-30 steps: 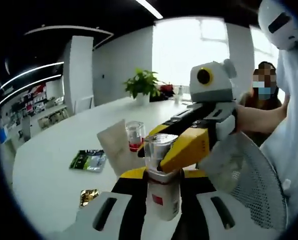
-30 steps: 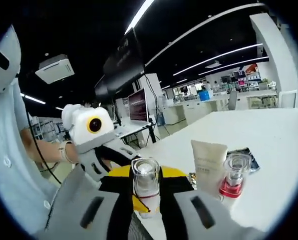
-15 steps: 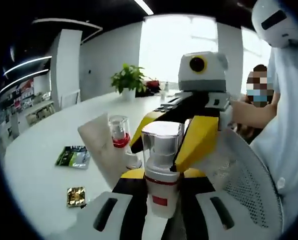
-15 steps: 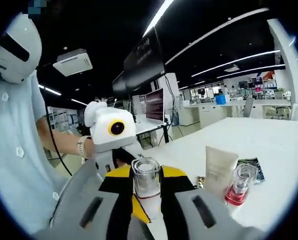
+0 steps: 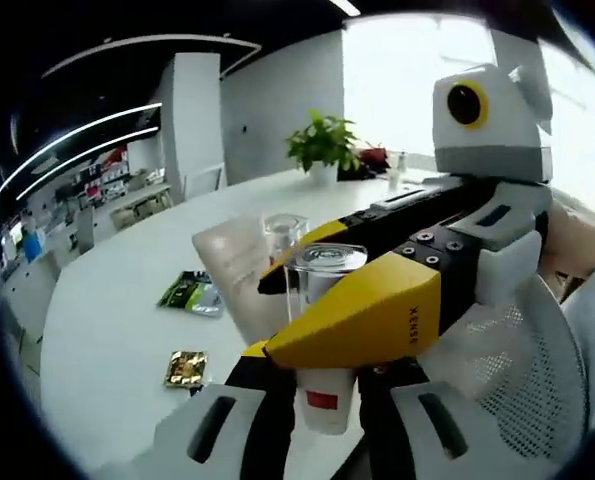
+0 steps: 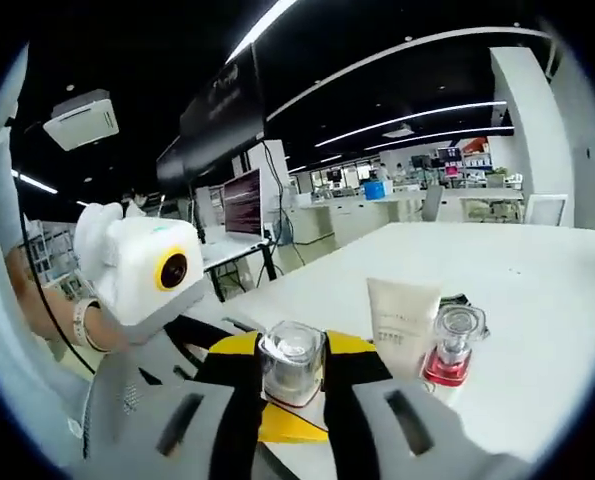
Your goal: Arrange the skincare products in the storage area until every visible bottle or jar stands upright without overlapping.
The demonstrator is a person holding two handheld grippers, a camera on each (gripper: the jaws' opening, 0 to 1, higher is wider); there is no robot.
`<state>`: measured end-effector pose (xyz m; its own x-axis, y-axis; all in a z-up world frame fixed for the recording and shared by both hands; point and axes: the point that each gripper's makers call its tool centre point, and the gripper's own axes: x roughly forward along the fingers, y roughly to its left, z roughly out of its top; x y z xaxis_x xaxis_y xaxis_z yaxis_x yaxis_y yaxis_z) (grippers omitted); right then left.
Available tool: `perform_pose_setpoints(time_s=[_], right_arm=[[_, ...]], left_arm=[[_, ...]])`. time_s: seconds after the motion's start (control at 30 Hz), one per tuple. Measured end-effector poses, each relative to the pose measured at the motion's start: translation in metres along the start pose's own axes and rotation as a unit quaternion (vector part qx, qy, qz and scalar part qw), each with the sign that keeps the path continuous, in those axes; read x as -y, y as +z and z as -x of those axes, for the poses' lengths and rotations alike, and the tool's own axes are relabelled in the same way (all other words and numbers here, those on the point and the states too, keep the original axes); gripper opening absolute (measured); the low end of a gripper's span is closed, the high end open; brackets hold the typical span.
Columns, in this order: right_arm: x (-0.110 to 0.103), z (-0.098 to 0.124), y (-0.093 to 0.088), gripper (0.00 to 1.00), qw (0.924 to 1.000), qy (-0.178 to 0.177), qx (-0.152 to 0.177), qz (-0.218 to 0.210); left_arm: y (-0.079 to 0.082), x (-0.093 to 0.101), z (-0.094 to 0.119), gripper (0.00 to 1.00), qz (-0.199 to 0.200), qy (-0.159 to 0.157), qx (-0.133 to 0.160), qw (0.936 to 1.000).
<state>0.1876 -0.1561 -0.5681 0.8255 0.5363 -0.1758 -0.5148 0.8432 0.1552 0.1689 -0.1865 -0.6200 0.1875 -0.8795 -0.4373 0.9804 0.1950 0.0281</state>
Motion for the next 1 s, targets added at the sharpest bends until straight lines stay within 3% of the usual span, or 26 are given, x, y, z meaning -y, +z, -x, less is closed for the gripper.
perform_pose_setpoints(time_s=[0.1, 0.17, 0.27, 0.3, 0.4, 0.63, 0.77, 0.83, 0.93, 1.0], right_arm=[[-0.003, 0.003, 0.001, 0.21, 0.9993, 0.034, 0.012, -0.008], [-0.004, 0.005, 0.003, 0.21, 0.9986, 0.051, 0.016, -0.006], [-0.011, 0.008, 0.003, 0.21, 0.9946, 0.098, 0.01, 0.035], [-0.015, 0.009, 0.003, 0.21, 0.9923, 0.115, 0.007, 0.044], [-0.022, 0.012, 0.006, 0.22, 0.9844, 0.162, 0.009, 0.068], [-0.04, 0.019, 0.004, 0.22, 0.9644, 0.241, 0.006, 0.109], [-0.049, 0.022, 0.0, 0.22, 0.9567, 0.267, 0.004, 0.117], [-0.05, 0.021, -0.002, 0.22, 0.9566, 0.266, 0.002, 0.119], [-0.05, 0.018, -0.006, 0.22, 0.9592, 0.255, -0.003, 0.121], [-0.048, 0.015, -0.008, 0.22, 0.962, 0.242, -0.003, 0.126]], left_arm=[[0.002, 0.005, 0.002, 0.2, -0.034, -0.033, 0.012, 0.9988], [0.003, 0.006, 0.005, 0.2, -0.035, -0.05, 0.017, 0.998], [-0.003, 0.014, 0.008, 0.22, -0.071, -0.093, 0.0, 0.9931], [-0.004, 0.016, 0.009, 0.24, -0.086, -0.108, -0.002, 0.9904], [-0.01, 0.02, 0.012, 0.26, -0.081, -0.14, -0.015, 0.9867], [-0.002, 0.03, 0.018, 0.24, -0.095, -0.199, 0.019, 0.9752], [-0.001, 0.042, 0.019, 0.25, -0.115, -0.226, 0.032, 0.9669], [-0.002, 0.045, 0.017, 0.25, -0.124, -0.227, 0.033, 0.9652], [-0.005, 0.043, 0.014, 0.24, -0.104, -0.221, 0.024, 0.9694], [-0.006, 0.04, 0.011, 0.23, -0.11, -0.212, 0.022, 0.9709]])
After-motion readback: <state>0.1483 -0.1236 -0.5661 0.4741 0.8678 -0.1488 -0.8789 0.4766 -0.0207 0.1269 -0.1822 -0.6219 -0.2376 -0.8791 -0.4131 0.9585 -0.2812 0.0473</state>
